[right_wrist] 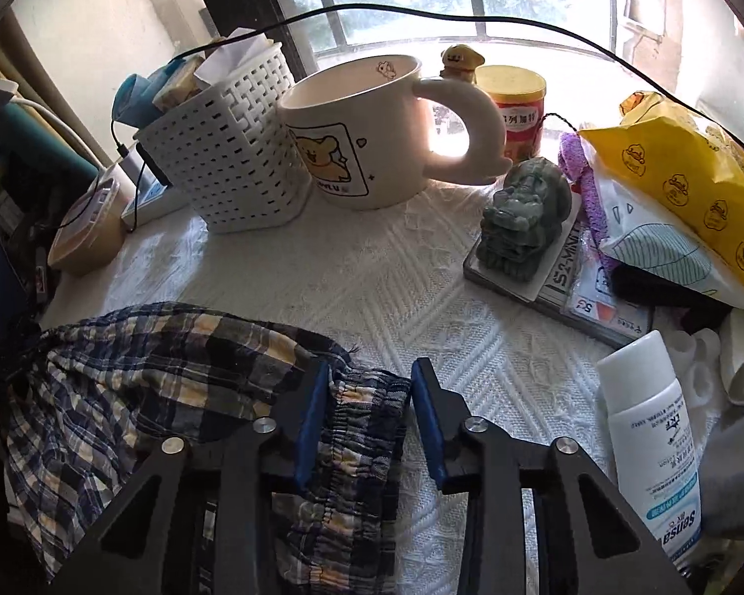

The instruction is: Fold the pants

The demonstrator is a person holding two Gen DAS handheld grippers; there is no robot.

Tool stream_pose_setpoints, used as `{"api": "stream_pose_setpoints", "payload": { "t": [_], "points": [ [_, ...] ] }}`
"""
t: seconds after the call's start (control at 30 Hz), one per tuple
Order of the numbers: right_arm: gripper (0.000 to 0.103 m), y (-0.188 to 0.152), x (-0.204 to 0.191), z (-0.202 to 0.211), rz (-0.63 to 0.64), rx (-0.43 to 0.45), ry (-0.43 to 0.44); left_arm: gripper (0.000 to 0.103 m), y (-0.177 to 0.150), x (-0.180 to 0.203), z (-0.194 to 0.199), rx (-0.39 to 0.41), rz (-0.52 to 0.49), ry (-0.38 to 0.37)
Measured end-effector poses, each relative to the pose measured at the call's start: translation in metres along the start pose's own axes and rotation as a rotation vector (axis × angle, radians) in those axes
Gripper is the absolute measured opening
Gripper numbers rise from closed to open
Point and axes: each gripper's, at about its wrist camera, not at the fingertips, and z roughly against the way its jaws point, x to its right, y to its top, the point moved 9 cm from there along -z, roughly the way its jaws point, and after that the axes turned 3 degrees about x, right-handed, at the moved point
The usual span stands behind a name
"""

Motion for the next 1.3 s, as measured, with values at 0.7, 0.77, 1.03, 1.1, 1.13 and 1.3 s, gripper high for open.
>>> {"api": "stream_pose_setpoints", "payload": {
  "t": [0.7,0.77,1.03,1.1,1.13,1.3],
  "points": [
    [0.026,0.052,0.017,0.023,0.071,0.206,-0.293,0.018,0.118,0.01,0.014,0.25,-0.093,0.019],
    [0.028,0.049,0.017,0.026,0.064,0.207,-0.293,0.064,0.116,0.003,0.022,0.262,-0.069,0.027],
    [0.098,0.027,-0.001,0.092,0.038,0.286,-0.255,0.073,0.075,-0.023,0.076,0.293,0.04,0.035],
    [0.098,0.017,-0.007,0.11,0.037,0.3,-0.254,0.073,0.053,-0.025,0.086,0.284,0.075,0.018],
    [0.098,0.01,-0.009,0.118,0.035,0.302,-0.251,0.074,0.042,-0.024,0.091,0.282,0.09,0.009],
    [0.098,-0.037,-0.016,0.144,0.001,0.294,-0.222,0.076,-0.026,-0.008,0.11,0.246,0.132,-0.052]
  ]
}}
